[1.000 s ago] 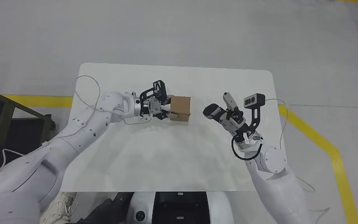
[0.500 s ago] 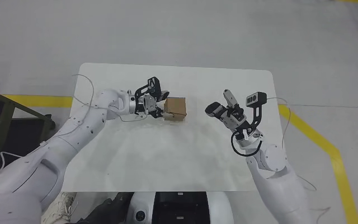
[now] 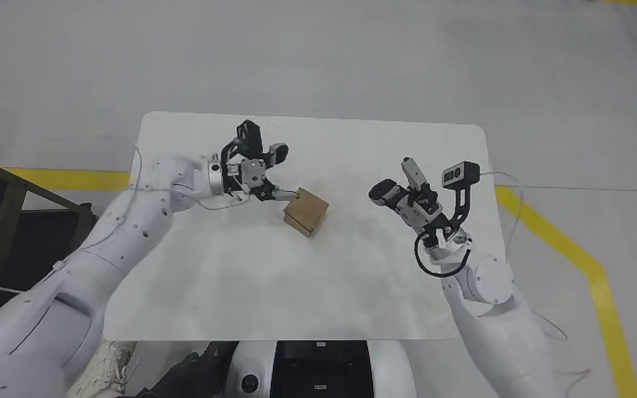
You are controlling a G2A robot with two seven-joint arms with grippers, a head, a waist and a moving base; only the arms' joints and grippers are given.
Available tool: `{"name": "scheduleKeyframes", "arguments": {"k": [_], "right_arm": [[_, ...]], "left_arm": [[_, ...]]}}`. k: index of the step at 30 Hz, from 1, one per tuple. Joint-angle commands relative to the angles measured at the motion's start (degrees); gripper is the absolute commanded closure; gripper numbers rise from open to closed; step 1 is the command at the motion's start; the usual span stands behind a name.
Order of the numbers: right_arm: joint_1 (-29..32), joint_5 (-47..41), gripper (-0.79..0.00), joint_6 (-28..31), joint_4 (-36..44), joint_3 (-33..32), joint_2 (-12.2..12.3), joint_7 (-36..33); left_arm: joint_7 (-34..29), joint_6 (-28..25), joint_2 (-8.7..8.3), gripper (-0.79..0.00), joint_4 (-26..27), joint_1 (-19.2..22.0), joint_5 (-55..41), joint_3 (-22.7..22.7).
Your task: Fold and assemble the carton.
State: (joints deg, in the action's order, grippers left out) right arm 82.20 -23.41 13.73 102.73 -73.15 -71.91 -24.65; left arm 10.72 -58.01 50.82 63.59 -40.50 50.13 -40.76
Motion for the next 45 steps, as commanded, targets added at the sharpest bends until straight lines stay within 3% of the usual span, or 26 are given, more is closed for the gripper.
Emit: {"name": "scheduleKeyframes", "arguments": {"k": [1,15,22,31,45], "right_arm": [[-0.15,3.34,-0.785,0.07,-0.51,-0.38,0.02,2.25],[-0.01,36.30,-0.785,3.25,-3.16,-2.03,0.29,19.60],[2.33,44.79,-0.785,3.00,-2.50,-5.89,1.03,19.66],[3.16,47.67,-0.785,0.38,-0.16,-8.69,1.42,18.21],[2.63,48.09,-0.785,0.55,-0.10,-9.00,1.44,18.22]], "left_arm": [[0.82,0.01,-1.06,-0.785,1.43,-1.69,-2.31,-2.21],[-4.43,0.01,-8.38,-0.785,9.03,-10.76,-16.94,-17.43],[-11.18,0.01,-11.22,-0.785,11.86,-15.62,-22.50,-24.94],[-19.61,0.72,-12.77,-0.785,15.53,-19.52,-28.90,-29.21],[-20.74,1.00,-12.94,-0.784,16.38,-20.18,-30.00,-30.23]]}}
